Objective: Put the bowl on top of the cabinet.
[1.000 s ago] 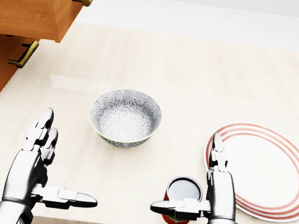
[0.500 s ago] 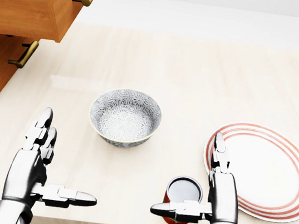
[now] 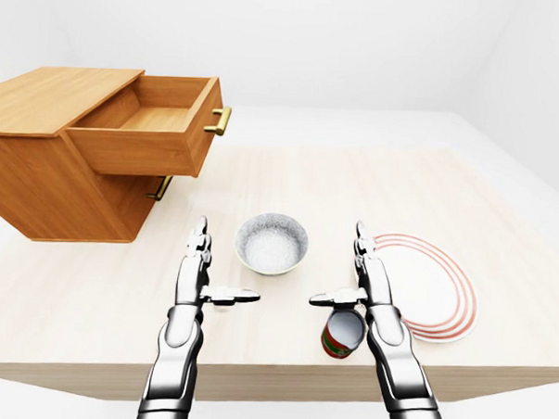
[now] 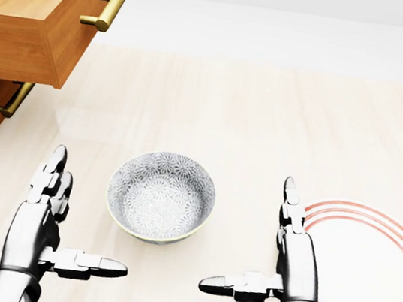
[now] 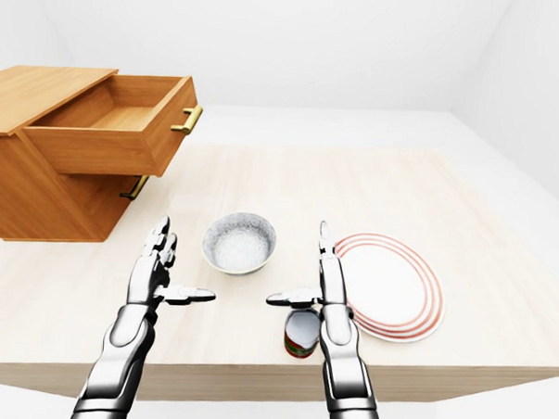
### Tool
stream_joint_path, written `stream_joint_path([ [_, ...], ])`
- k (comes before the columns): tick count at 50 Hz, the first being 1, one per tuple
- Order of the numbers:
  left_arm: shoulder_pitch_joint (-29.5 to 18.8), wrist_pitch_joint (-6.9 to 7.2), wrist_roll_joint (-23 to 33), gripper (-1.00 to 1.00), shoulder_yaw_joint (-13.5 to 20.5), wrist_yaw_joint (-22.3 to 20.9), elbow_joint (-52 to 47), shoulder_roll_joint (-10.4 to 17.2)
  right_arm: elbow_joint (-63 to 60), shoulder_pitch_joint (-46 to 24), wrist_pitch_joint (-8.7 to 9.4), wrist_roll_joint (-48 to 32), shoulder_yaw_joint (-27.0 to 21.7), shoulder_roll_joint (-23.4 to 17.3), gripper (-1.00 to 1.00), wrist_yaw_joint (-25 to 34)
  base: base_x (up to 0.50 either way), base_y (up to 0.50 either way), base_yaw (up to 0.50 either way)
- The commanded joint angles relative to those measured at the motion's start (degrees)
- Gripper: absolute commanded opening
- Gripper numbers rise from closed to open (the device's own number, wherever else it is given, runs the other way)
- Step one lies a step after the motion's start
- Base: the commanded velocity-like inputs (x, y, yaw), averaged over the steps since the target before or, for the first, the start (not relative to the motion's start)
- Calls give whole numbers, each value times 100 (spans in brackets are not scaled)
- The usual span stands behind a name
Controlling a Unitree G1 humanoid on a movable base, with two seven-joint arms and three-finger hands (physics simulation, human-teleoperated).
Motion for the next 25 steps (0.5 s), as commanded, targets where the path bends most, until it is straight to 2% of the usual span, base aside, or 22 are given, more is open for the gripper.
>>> stream_joint_path([
  [1,-9,-53,-67,100,47,-22,25,16,22,-22,-18,-1,6,9,100,13,50,0,0],
  [13,9,75,-139,100,88,-54,-119,34,134,-82,-55,9,-10,6,100,-20,50,0,0],
  [16,-26,29,-146,100,104,-58,-32,41,129,-81,-55,6,-8,5,100,-23,50,0,0],
  [23,-15,36,-104,100,81,-44,-32,40,191,-122,-64,10,-56,13,100,-127,50,0,0],
  [25,-5,-20,-116,100,89,-47,-30,36,186,-134,-40,58,-83,11,100,-149,50,0,0],
])
